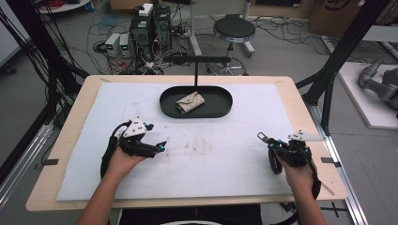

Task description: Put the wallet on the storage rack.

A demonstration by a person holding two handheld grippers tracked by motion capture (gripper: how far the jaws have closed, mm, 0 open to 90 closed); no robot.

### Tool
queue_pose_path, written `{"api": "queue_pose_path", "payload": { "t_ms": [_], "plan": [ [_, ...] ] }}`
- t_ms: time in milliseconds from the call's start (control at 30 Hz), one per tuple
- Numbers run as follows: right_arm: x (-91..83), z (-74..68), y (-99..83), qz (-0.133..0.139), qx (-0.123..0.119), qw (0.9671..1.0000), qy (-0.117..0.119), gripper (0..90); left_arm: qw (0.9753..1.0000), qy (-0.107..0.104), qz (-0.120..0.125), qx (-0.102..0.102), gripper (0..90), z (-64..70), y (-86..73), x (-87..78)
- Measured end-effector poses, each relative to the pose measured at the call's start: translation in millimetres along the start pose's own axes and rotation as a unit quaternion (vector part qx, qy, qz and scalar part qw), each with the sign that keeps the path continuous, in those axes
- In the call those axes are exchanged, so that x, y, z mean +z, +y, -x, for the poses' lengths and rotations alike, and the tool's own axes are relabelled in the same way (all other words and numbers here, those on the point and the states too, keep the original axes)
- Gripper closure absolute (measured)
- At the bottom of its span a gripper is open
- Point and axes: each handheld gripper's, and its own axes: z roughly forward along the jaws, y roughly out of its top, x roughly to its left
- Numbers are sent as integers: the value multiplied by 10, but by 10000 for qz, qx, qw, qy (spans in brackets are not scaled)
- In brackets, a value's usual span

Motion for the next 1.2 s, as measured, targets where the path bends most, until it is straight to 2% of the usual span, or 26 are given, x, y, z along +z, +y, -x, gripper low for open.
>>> {"api": "queue_pose_path", "payload": {
  "t_ms": [167,500,733,933,1033,1200],
  "plan": [
    [-46,-1,214,220,-1,9997,80,865,9999,73,117,-56,176,-39,11,-91],
    [-62,-96,696,431,-234,9986,177,865,9995,175,241,-110,177,-72,14,-213],
    [-58,-174,1063,429,-492,9978,155,865,9992,203,311,-138,179,-90,19,-266],
    [66,-218,1308,546,-497,9970,225,865,9991,226,328,-151,179,-89,20,-283],
    [153,-236,1416,589,-488,9967,252,865,9992,306,237,-62,179,-93,33,-281],
    [280,-246,1614,674,-420,9964,309,865,9988,339,314,-141,179,-127,34,-320]
  ]
}}
